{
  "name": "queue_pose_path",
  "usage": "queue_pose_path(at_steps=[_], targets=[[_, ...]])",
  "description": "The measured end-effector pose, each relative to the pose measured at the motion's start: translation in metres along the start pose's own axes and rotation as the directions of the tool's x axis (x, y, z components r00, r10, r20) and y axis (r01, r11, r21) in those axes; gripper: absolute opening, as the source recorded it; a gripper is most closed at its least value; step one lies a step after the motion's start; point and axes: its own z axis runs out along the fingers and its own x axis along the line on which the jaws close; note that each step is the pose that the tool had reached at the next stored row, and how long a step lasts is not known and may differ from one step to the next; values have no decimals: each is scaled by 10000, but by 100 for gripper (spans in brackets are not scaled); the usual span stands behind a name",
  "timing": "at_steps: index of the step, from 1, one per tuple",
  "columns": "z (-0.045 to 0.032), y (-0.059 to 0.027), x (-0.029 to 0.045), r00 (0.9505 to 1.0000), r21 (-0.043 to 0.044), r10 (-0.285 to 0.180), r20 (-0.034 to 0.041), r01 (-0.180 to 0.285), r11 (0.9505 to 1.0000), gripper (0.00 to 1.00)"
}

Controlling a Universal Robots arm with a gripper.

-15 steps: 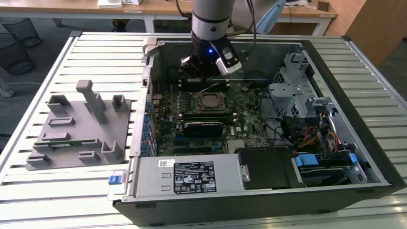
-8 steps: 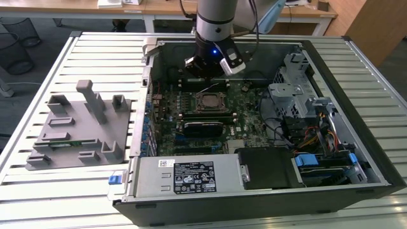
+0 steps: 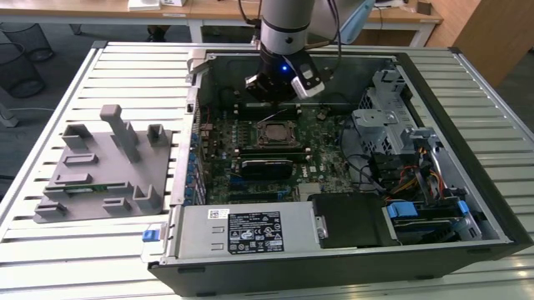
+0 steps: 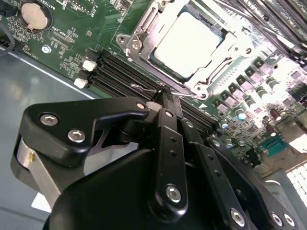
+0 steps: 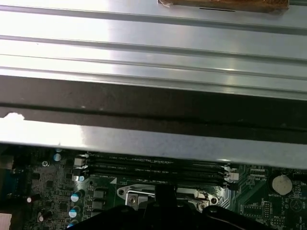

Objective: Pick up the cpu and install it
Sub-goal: 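Install the first cpu locking lever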

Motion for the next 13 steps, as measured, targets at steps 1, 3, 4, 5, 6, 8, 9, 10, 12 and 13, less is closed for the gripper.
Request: queue_pose_path(at_steps=[1, 3, 4, 5, 6, 8, 9, 10, 12, 13], targets=[[4, 2, -7, 10000, 0, -2, 0, 2, 10000, 11], [12, 6, -20, 10000, 0, -7, -1, 7, 10000, 11], [16, 7, -27, 10000, 0, -8, -1, 8, 10000, 11], [24, 9, -42, 10000, 0, -11, -2, 11, 10000, 11], [28, 10, -50, 10000, 1, -13, -2, 13, 10000, 11], [36, 11, -66, 10000, 2, -16, -3, 16, 10000, 11], [40, 11, -75, 10000, 2, -17, -3, 17, 10000, 11], [45, 11, -82, 10000, 1, -19, -3, 19, 10000, 11], [56, 10, -97, 10000, 0, -21, -3, 21, 10000, 11], [61, 9, -104, 10000, 1, -22, -3, 22, 10000, 11]])
